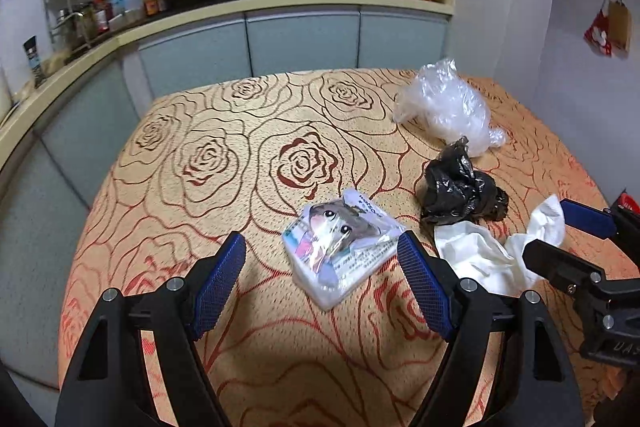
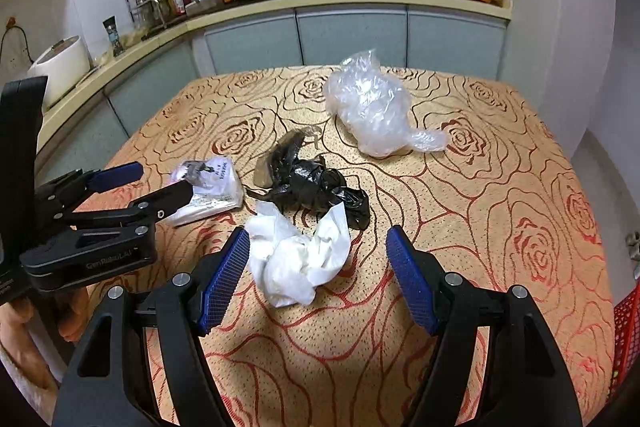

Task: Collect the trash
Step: 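Grasp the printed packet with the left gripper while the right grasps the white tissue, then carry the printed packet and white tissue in both grippers over the red basket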

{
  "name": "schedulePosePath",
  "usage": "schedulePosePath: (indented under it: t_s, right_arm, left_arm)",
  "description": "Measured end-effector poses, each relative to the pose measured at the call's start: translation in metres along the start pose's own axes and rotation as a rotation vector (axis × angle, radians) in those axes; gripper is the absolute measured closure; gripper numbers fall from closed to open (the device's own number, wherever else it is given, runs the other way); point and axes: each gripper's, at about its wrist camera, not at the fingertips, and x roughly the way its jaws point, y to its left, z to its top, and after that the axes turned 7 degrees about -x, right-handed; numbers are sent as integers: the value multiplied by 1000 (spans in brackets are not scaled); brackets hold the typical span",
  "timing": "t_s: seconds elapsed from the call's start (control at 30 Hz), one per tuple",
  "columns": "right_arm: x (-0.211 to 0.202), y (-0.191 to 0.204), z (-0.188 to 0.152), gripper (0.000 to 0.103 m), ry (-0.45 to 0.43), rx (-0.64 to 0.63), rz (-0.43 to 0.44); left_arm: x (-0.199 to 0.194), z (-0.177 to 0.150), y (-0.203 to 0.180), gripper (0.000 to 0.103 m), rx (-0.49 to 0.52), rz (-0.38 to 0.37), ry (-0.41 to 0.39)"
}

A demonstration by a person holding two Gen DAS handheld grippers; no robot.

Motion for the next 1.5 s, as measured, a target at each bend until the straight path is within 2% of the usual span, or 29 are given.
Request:
schedulePosePath:
  t_s: [0.2, 0.23, 0.27, 0.37, 0.53, 0.67, 0.87, 1.17, 1.5]
  right_arm:
    - [10, -2, 0, 35, 21, -8, 2]
    - [10, -2, 0, 37, 22, -12, 4]
    - [12, -2, 1, 43, 28, -14, 9]
    - [16, -3, 0, 54, 44, -7, 31]
    - [15, -1, -1, 69, 45, -16, 47]
    - [13, 1, -2, 79, 45, -23, 57]
    - [8, 1, -4, 82, 33, -15, 49]
    - [-12, -8, -11, 84, -2, 0, 26]
    - [-41, -16, -7, 84, -64, 3, -18]
  left_arm:
    - [17, 6, -5, 30, 44, -8, 30]
    - [19, 5, -6, 38, 48, -11, 34]
    - [21, 5, -6, 43, 52, -14, 45]
    - [24, 5, -5, 54, 51, -7, 48]
    - [25, 3, -1, 68, 44, -28, 57]
    - [22, -1, -4, 74, 53, -26, 49]
    - [14, -6, -7, 79, 55, -28, 36]
    - [-6, -10, -5, 79, 33, -37, 6]
    - [-45, -13, -9, 79, 5, 5, -85]
